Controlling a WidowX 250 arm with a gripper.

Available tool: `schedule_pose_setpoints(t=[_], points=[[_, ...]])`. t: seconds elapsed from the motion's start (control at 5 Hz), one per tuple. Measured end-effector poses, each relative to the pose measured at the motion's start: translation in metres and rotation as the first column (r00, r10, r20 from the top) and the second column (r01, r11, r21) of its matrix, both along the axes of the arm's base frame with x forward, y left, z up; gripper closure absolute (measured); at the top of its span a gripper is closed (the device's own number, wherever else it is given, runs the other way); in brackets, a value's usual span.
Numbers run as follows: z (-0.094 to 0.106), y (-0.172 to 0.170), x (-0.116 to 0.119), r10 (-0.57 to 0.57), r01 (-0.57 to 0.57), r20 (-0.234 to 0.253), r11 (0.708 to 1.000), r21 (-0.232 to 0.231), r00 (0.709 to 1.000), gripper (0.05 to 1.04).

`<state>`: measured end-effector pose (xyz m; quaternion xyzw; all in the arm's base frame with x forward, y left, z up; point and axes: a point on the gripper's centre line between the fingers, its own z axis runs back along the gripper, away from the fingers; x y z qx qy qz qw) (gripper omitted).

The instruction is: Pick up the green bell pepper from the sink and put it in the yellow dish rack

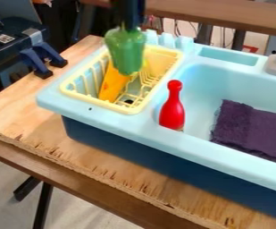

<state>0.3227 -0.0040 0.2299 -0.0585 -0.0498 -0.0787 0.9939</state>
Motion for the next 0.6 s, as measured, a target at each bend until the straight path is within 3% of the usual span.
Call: schedule_pose_setpoints(t=[0.2,0.4,0.6], points=[[-0.012,0.01,0.004,0.012,-0.013,-0.008,1.0,-0.011,1.0,0.97],[-0.048,0.01,0.013,-0.016,0.01,-0.118,0.999,-0.053,0.993,0.97],[-0.068,0.002,0.02,-0.053,0.042,-0.105,0.993,-0.106,0.993,0.97]])
